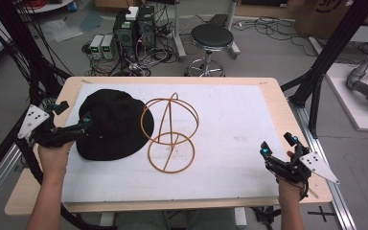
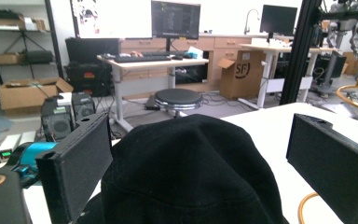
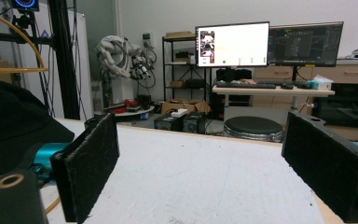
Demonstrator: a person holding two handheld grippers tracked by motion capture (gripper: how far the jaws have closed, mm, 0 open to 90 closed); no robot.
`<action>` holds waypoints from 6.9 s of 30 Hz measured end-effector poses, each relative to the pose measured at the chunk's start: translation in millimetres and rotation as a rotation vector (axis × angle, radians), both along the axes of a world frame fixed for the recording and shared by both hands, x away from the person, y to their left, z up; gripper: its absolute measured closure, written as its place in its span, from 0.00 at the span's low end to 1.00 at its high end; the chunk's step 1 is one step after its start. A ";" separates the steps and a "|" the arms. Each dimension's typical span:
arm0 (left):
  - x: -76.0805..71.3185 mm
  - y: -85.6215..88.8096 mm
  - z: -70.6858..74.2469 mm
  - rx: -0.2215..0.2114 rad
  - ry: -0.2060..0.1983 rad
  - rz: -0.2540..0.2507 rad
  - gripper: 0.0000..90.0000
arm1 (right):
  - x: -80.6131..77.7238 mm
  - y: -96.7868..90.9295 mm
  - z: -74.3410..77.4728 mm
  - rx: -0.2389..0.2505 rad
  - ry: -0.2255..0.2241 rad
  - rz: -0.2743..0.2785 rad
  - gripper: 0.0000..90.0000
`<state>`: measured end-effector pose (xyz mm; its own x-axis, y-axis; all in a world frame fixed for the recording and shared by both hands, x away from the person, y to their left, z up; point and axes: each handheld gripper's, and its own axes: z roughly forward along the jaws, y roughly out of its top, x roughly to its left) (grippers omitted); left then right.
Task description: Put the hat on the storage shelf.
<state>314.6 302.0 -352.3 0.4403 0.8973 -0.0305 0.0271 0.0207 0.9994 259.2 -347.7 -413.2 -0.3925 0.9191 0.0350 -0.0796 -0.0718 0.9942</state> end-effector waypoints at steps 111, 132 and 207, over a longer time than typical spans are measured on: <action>22.9 -24.4 73.9 -0.155 -0.127 0.115 0.98 | 2.1 -0.8 -2.4 0.006 0.024 -0.017 0.12; 12.1 -48.3 142.8 -0.241 -0.261 0.066 0.98 | 0.4 -2.8 -3.0 0.015 0.025 -0.019 0.12; -13.4 -147.5 97.8 -0.152 -0.169 -0.094 0.13 | -2.2 -8.7 -2.6 0.038 0.007 -0.022 0.12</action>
<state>301.2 154.6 -254.5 0.5320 0.8429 -0.0812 -0.1310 0.1766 0.9755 256.9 -356.4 -415.8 -0.3720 0.9254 0.0726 -0.0745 -0.1078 0.9914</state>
